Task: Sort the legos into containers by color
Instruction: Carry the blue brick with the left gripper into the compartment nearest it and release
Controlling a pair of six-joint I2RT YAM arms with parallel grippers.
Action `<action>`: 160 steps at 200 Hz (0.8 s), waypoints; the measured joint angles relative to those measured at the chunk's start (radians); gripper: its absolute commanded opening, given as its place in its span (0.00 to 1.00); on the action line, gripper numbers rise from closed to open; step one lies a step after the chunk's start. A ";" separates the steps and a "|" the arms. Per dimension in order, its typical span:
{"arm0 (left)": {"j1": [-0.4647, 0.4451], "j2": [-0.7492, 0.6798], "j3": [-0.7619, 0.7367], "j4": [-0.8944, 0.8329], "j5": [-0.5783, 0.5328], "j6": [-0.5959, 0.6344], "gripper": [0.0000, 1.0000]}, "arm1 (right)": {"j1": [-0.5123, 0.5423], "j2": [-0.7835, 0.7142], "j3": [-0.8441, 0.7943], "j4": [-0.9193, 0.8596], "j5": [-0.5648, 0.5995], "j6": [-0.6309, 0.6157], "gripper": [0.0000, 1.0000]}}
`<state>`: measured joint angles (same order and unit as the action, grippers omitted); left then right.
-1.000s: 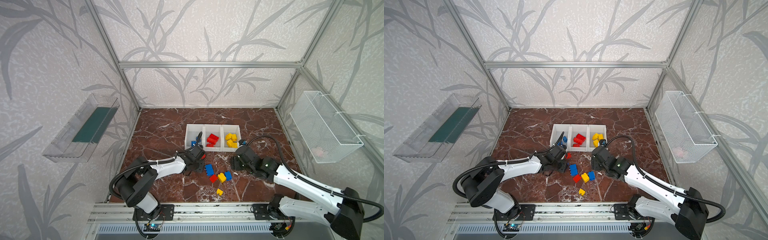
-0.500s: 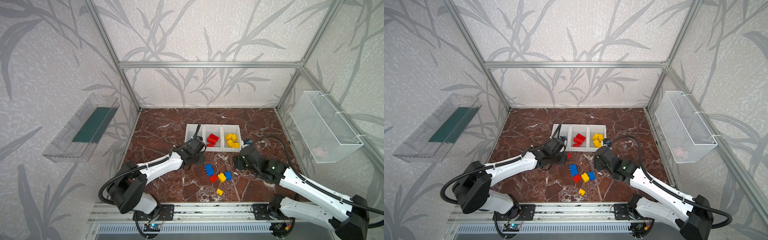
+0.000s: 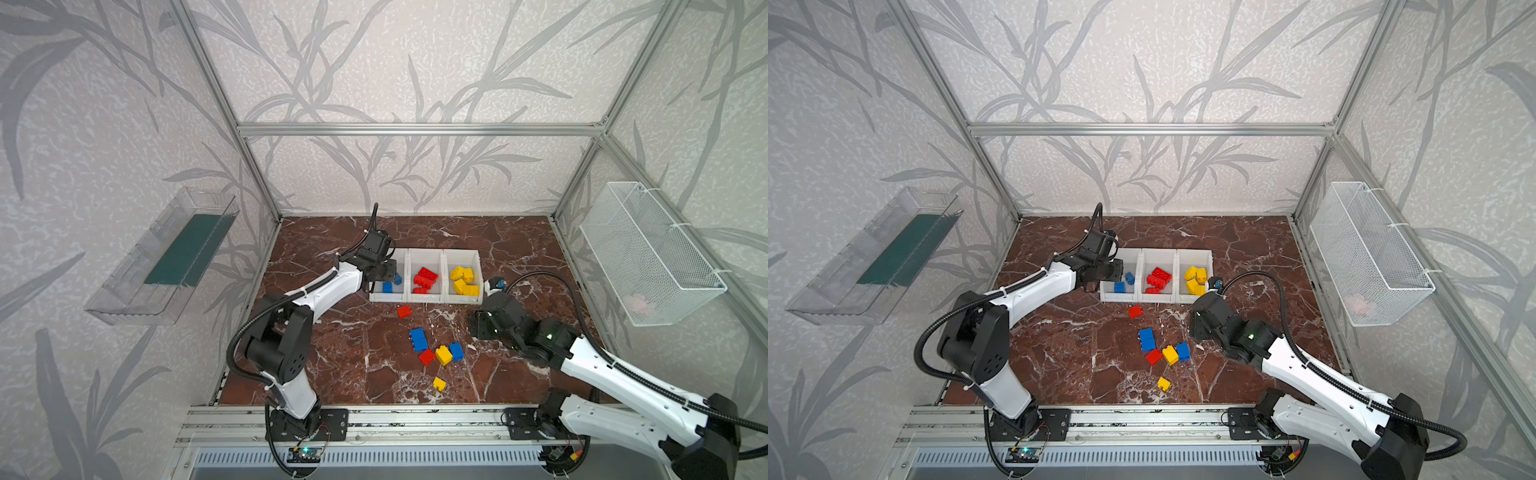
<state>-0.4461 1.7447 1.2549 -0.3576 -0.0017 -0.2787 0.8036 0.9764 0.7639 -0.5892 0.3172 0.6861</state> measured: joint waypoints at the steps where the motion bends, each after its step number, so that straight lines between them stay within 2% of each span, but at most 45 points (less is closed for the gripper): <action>1: 0.001 0.003 0.003 -0.002 0.002 -0.002 0.53 | 0.000 0.000 0.000 0.000 0.000 0.000 0.68; 26: 0.009 0.007 0.020 -0.021 0.006 -0.001 0.62 | -0.002 0.005 0.000 -0.008 -0.001 -0.006 0.69; 70: 0.011 -0.088 -0.030 -0.023 0.010 -0.011 0.63 | -0.005 0.033 0.003 -0.022 -0.005 -0.027 0.69; 117: 0.011 -0.348 -0.254 0.013 0.022 -0.055 0.64 | -0.006 0.058 0.005 -0.056 -0.036 -0.033 0.69; 160: 0.013 -0.604 -0.493 0.035 0.018 -0.123 0.64 | -0.006 0.102 0.003 -0.066 -0.127 -0.033 0.69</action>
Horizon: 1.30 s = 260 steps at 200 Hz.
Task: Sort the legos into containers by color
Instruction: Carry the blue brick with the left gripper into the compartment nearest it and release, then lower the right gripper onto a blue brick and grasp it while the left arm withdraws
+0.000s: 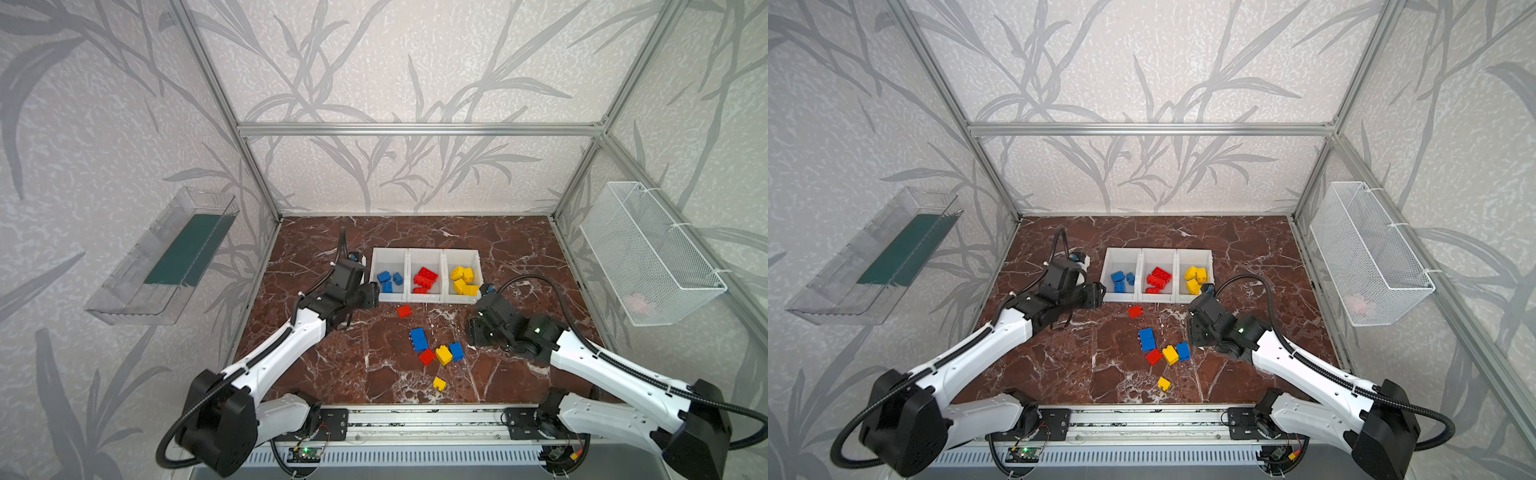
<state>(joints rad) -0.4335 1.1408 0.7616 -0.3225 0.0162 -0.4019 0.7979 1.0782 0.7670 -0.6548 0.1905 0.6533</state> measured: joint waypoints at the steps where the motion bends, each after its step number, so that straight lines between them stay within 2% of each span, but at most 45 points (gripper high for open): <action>1: 0.000 -0.006 -0.006 0.001 0.000 -0.002 0.64 | 0.000 0.003 0.000 0.000 -0.003 0.000 0.69; 50: 0.002 -0.206 -0.190 0.005 -0.007 -0.095 0.65 | 0.015 0.137 -0.013 0.043 -0.077 0.000 0.69; 87: 0.002 -0.300 -0.254 0.001 -0.006 -0.142 0.64 | 0.039 0.247 -0.003 0.075 -0.104 0.000 0.67; 176: 0.002 -0.343 -0.275 -0.001 0.007 -0.178 0.64 | 0.056 0.342 0.005 0.138 -0.121 0.007 0.61; 207: 0.002 -0.354 -0.280 -0.006 0.007 -0.180 0.64 | 0.058 0.346 0.005 0.146 -0.121 0.007 0.54; 237: 0.002 -0.360 -0.280 -0.006 0.007 -0.185 0.64 | 0.058 0.357 0.005 0.154 -0.122 0.009 0.42; 260: 0.002 -0.366 -0.280 -0.006 0.007 -0.186 0.64 | 0.059 0.358 0.004 0.156 -0.121 0.011 0.38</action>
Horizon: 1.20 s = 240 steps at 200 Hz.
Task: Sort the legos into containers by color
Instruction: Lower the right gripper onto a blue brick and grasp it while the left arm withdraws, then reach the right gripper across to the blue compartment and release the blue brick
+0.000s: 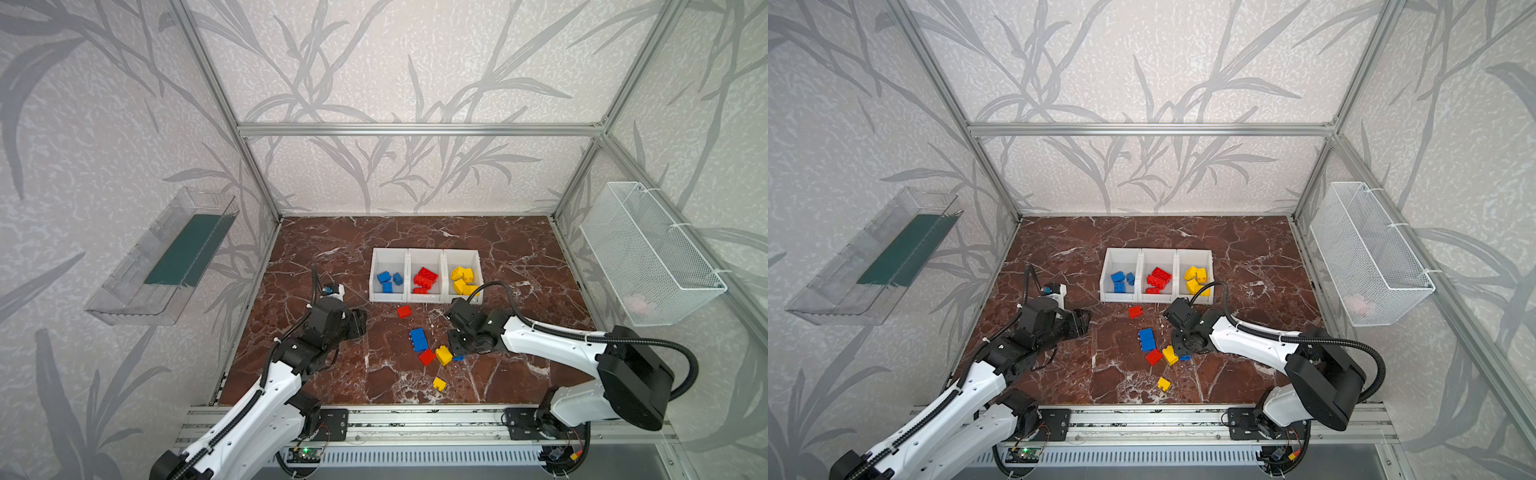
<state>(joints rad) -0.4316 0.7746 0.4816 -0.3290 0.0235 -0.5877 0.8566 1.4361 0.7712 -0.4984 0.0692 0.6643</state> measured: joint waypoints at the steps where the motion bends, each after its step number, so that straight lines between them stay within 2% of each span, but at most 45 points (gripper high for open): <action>1: 0.000 0.000 0.000 0.000 0.000 0.000 0.64 | 0.000 0.000 0.000 0.000 0.000 0.000 0.38; 44: 0.000 -0.004 0.000 -0.001 0.000 -0.001 0.64 | 0.000 0.000 0.000 0.000 0.001 0.001 0.33; 116: 0.000 -0.014 -0.008 -0.005 0.000 -0.007 0.64 | 0.002 -0.016 0.031 -0.063 0.030 -0.026 0.33; 191: 0.000 -0.040 -0.008 -0.020 -0.004 -0.007 0.64 | 0.002 -0.025 0.287 -0.113 0.066 -0.161 0.33; 240: 0.000 -0.072 -0.008 -0.046 -0.003 -0.008 0.64 | -0.015 0.156 0.544 -0.076 0.056 -0.287 0.33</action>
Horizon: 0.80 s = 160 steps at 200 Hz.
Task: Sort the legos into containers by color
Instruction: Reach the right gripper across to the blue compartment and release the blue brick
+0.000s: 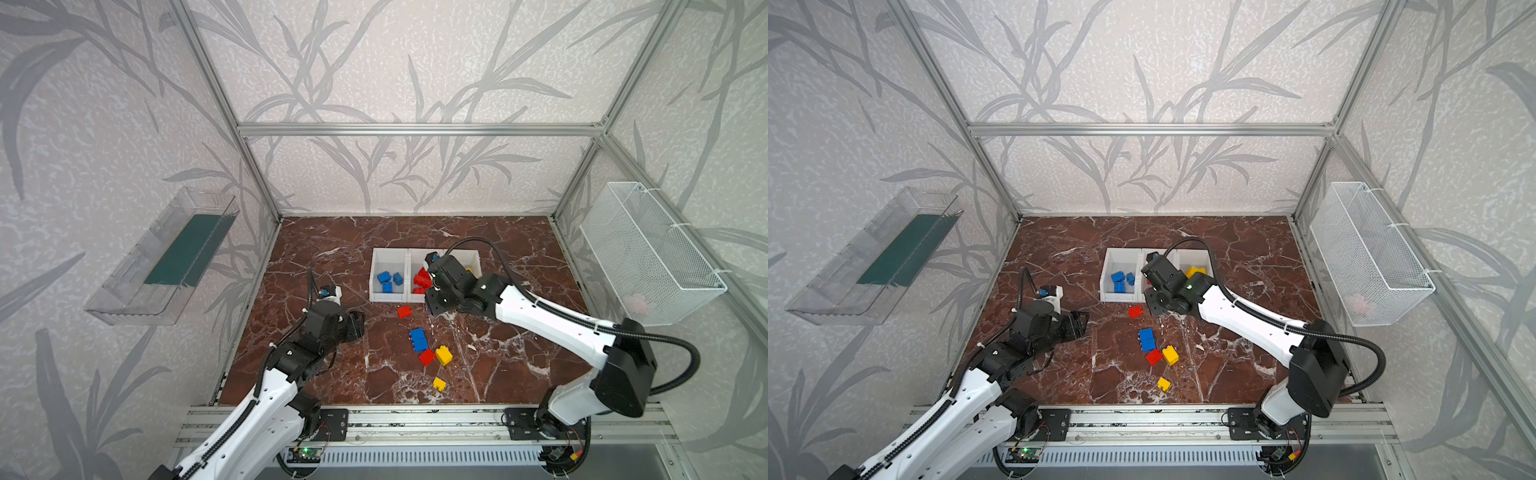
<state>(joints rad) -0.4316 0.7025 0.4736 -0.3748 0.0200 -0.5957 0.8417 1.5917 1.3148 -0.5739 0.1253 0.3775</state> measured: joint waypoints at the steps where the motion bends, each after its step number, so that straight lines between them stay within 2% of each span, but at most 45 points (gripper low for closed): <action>1: 0.000 -0.001 0.000 -0.001 0.000 0.000 0.64 | 0.000 0.004 0.003 0.001 -0.002 -0.002 0.33; 75: 0.000 -0.021 -0.002 -0.022 0.000 -0.008 0.64 | -0.063 0.462 0.489 0.047 -0.138 -0.134 0.34; 115: 0.000 -0.035 -0.015 -0.023 0.000 -0.011 0.64 | -0.079 0.621 0.695 -0.003 -0.167 -0.138 0.56; 160: 0.000 -0.032 -0.032 -0.021 0.000 -0.020 0.64 | -0.086 0.633 0.717 -0.042 -0.183 -0.137 0.62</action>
<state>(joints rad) -0.4316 0.6701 0.4416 -0.3958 0.0200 -0.6159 0.7555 2.2250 2.0319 -0.6155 -0.0578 0.2409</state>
